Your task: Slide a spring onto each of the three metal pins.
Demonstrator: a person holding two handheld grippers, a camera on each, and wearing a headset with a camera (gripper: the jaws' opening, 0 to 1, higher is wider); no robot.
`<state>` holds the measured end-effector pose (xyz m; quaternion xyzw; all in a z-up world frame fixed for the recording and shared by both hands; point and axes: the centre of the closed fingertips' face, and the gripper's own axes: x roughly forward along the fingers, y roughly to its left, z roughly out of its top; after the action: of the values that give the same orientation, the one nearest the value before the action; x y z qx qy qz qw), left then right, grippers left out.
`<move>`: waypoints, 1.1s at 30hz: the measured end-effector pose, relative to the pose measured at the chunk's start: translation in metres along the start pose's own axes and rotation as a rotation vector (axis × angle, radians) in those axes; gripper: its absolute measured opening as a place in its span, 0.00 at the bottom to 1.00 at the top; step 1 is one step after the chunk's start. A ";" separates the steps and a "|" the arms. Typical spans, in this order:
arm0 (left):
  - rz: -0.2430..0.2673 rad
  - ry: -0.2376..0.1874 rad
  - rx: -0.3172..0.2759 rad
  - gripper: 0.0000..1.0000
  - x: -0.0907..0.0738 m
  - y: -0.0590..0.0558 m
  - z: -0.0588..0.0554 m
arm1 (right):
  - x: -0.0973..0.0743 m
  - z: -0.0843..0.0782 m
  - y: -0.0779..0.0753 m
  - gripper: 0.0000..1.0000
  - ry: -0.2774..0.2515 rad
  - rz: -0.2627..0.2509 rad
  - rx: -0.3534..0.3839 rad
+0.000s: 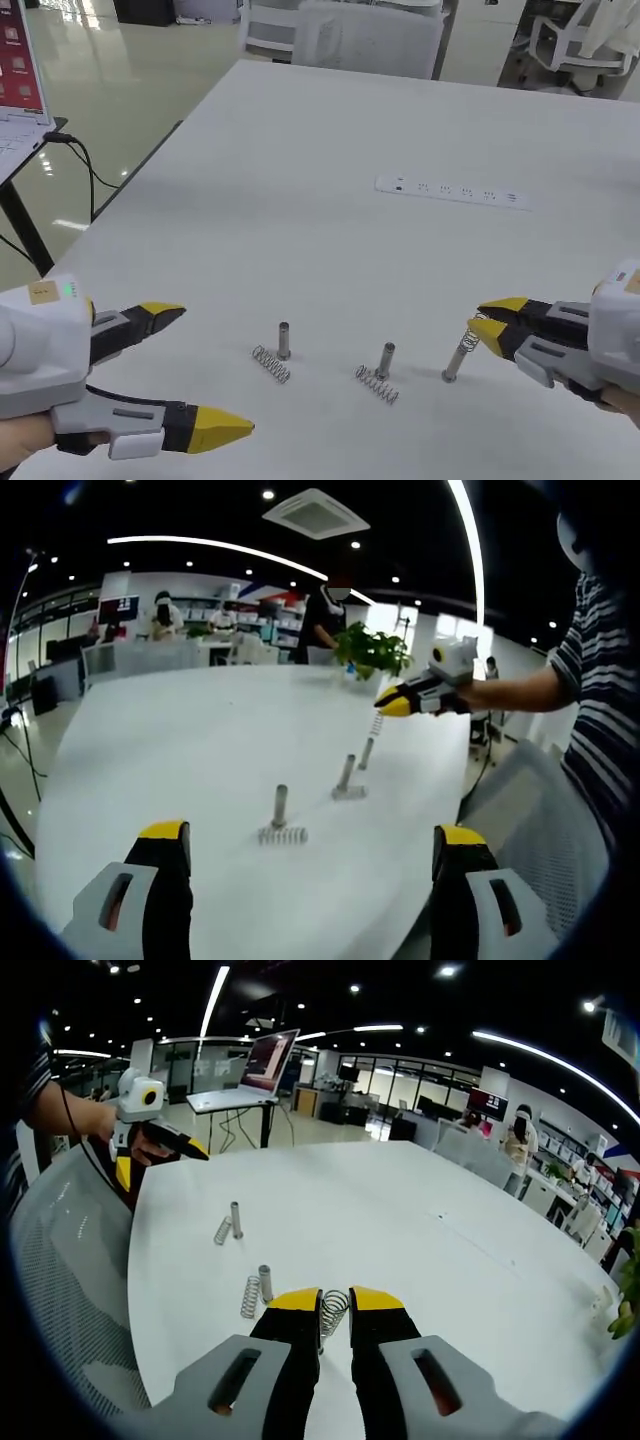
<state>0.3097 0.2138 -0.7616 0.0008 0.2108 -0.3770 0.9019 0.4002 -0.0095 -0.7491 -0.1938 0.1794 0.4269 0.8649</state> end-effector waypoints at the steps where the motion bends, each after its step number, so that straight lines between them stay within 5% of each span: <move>1: 0.000 0.001 0.000 0.98 0.000 0.000 0.000 | 0.000 0.000 0.000 0.08 0.000 -0.001 0.001; 33: -0.005 0.007 -0.010 0.98 0.000 -0.002 -0.004 | 0.008 -0.009 0.002 0.08 0.021 0.010 0.001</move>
<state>0.3072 0.2128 -0.7649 -0.0030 0.2161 -0.3781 0.9002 0.4019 -0.0070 -0.7612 -0.1968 0.1896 0.4288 0.8611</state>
